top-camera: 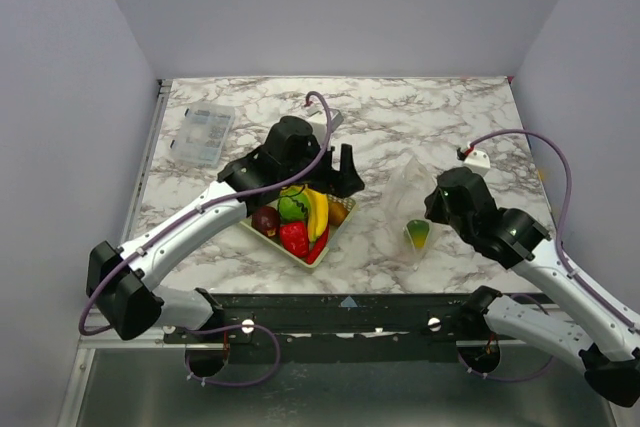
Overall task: Place the food in the zip-top bag and seal the zipper
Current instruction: Pick up the fake fruit from the bin.
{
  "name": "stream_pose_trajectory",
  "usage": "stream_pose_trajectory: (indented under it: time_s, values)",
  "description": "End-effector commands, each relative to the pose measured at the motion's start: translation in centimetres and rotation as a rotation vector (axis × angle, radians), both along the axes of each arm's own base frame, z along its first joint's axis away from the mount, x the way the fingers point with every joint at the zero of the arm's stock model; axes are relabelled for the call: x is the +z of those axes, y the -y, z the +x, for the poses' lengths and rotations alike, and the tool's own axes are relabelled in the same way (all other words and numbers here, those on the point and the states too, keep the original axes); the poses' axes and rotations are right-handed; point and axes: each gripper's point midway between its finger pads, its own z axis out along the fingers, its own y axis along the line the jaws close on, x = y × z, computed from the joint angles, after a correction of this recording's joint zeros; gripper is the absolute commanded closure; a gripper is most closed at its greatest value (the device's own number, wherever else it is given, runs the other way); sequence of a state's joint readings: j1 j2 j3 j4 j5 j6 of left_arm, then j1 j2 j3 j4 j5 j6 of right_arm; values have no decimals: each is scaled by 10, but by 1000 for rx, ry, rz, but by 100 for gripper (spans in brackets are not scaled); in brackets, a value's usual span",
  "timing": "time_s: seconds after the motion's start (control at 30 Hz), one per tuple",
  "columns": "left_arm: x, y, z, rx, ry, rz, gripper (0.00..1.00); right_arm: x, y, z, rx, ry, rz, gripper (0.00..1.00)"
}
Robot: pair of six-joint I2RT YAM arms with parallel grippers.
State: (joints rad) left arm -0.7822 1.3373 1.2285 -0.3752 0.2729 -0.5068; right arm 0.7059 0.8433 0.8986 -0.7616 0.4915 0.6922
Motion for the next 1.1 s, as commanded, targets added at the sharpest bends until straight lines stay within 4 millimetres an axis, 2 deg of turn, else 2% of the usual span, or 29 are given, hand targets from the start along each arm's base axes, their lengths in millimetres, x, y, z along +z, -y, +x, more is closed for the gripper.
stream_pose_trajectory:
  time_s: [0.0, 0.2, 0.33, 0.53, 0.7, 0.9, 1.07]
  values:
    - [-22, -37, 14, 117, -3, 78, 19, 6, 9, -1, -41, 23, -7, 99]
    - [-65, -93, 33, 349, -46, 279, 19, 4, 6, 0, -25, 19, -12, 99]
    - [-95, -118, 39, 460, -102, 396, 12, 3, 4, 0, -8, 21, -8, 99]
    - [-135, -127, 48, 557, -246, 399, 5, 0, 1, 0, 9, 20, -2, 99]
    - [-160, -131, 53, 601, -342, 393, 4, 0, 0, -1, 17, 21, 0, 99]
    - [-169, -137, 51, 609, -344, 424, 6, -1, -2, 0, 24, 21, -2, 99]
    - [-146, -141, 52, 604, -252, 407, 9, -3, -2, 1, 29, 15, -8, 99]
